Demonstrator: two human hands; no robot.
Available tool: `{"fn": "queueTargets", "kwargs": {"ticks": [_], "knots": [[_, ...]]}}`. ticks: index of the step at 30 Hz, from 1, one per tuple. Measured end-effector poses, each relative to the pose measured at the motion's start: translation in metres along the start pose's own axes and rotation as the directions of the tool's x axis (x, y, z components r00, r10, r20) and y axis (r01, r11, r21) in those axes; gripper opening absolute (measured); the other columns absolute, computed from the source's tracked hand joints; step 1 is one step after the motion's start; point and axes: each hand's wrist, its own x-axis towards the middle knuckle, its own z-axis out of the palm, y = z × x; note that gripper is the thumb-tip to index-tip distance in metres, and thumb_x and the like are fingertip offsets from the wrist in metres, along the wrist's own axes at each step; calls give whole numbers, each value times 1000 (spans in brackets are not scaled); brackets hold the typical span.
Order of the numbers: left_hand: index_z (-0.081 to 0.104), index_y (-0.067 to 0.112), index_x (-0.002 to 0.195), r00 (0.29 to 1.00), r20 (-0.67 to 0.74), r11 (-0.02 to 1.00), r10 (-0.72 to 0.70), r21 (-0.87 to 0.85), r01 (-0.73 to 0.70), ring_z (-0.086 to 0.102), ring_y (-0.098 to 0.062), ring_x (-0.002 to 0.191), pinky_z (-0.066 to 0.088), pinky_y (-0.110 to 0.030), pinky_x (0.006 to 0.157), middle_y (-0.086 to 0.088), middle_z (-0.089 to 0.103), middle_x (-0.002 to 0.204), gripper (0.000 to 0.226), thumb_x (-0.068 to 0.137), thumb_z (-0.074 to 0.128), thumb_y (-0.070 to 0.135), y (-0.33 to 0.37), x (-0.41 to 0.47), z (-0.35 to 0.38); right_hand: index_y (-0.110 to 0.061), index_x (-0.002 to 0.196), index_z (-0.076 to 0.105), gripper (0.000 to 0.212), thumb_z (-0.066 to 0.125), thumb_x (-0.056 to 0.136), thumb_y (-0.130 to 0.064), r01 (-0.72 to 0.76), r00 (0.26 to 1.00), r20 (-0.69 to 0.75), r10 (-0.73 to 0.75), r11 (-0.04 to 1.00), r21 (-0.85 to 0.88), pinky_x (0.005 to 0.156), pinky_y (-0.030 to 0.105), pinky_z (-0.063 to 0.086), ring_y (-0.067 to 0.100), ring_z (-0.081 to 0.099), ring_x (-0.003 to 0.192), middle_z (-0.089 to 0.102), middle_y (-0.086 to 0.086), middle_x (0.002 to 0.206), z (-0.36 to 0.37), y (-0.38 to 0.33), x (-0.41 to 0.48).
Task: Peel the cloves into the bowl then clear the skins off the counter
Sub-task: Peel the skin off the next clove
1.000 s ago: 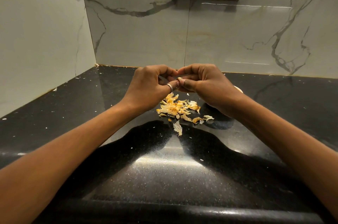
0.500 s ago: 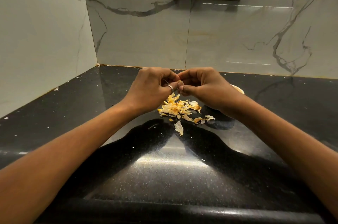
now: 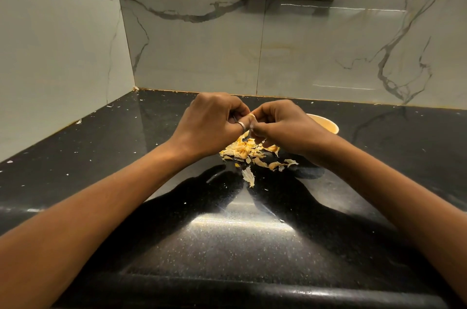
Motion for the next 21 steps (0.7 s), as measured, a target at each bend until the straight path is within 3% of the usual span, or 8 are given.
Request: {"fn": "queueTargets", "kwargs": {"ticks": [5, 10, 12, 14, 17, 21], "knots": [[78, 13, 90, 1000, -26, 1000, -7, 22, 7, 63, -13, 65, 56, -39, 61, 0, 71, 77, 28, 87, 64, 37, -4, 2, -1, -9, 110, 64, 14, 60, 97, -6, -110, 992, 81, 97, 978, 179, 68, 29, 55, 17, 71, 79, 75, 13, 93, -2, -3, 0], [77, 16, 89, 998, -57, 998, -31, 52, 34, 58, -9, 63, 56, -36, 60, 3, 70, 75, 26, 86, 64, 38, -5, 1, -1, -13, 108, 63, 17, 59, 96, -1, -124, 990, 87, 109, 975, 186, 64, 27, 55, 16, 71, 78, 74, 13, 93, -5, -4, 0], [77, 16, 88, 997, -57, 997, -43, 59, 47, 55, -6, 61, 55, -32, 60, 6, 68, 74, 23, 87, 66, 36, -6, 1, -2, -16, 106, 64, 15, 62, 95, -7, -61, 998, 37, 58, 994, 87, 67, 29, 57, 17, 71, 81, 74, 8, 91, -4, -3, -1], [78, 17, 88, 996, -54, 996, -74, 53, 77, 56, -4, 61, 54, -29, 61, 7, 69, 73, 18, 87, 70, 34, -6, 2, -1, -17, 107, 66, 16, 68, 92, -12, 76, 995, -51, -82, 992, -101, 71, 28, 58, 16, 70, 81, 72, 2, 89, -3, 0, -1], [79, 19, 86, 987, -54, 988, -149, 28, 151, 61, -2, 63, 52, -25, 63, 8, 71, 73, 14, 85, 76, 33, -5, 2, 0, -12, 113, 66, 32, 77, 84, -17, 241, 957, -70, -280, 908, -343, 75, 27, 55, 16, 66, 85, 68, 1, 99, 1, 4, -1], [79, 17, 86, 978, -24, 978, -207, -27, 206, 63, 1, 64, 49, -18, 60, 9, 70, 72, 14, 85, 77, 32, -3, 3, -2, -12, 117, 62, 42, 81, 82, -27, 292, 917, -94, -388, 813, -503, 78, 39, 56, 18, 63, 85, 63, 3, 110, 4, 9, 1]]}}
